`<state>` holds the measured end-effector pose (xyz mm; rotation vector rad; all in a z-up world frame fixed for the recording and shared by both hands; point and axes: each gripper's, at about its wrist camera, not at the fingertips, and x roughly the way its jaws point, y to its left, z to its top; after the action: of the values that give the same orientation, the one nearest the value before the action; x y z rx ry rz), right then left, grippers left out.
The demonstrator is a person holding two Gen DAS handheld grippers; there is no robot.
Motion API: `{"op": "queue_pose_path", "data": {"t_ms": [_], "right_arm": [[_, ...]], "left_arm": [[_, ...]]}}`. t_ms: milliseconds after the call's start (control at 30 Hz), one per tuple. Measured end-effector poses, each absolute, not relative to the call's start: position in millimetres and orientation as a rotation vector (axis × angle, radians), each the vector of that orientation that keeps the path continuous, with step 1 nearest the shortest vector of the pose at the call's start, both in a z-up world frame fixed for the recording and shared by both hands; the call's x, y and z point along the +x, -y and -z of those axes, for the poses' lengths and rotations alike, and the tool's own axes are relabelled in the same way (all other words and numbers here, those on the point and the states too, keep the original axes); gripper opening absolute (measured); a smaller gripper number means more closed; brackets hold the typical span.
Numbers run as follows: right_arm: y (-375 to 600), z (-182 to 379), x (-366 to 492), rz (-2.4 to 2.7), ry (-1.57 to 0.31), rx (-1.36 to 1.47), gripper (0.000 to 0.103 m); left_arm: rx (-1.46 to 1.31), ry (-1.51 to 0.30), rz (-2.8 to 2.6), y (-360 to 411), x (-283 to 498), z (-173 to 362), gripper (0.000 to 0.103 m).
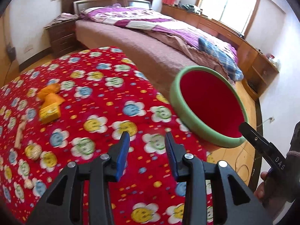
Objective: Collect trash
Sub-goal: 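Move both grippers back over the trash on the bed, then grasp the wooden stick upright with the left gripper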
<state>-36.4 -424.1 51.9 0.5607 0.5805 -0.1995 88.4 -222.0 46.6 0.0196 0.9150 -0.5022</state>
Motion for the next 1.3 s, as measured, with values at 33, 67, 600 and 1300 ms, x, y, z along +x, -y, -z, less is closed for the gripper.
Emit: {"op": "queue_pose_path", "data": {"t_ms": [33,67,600,1300], "right_arm": [[419.7,-52.0,-35.0,0.189,-0.585,0.559,0.063],[417.2,-52.0,-34.0,0.182,-0.588,0.559,0.064],[353.9,-59.7,-15.4,0.081,-0.645,0.475,0.065],[297.8,-39.9,7.0,0.006,-0.745,0.402,0.065]], "left_arm": [[0.016,-0.913,0.491,216.3,87.6,-47.0,0.039],[0.009,-0.909,0.478,208.6,86.6,-48.0,0.039],[-0.121,-0.882,0.271,106.3,95.3,-52.3,0.04],[-0.137,-0.865,-0.082,-37.0,131.7,-46.7,0.04]]}}
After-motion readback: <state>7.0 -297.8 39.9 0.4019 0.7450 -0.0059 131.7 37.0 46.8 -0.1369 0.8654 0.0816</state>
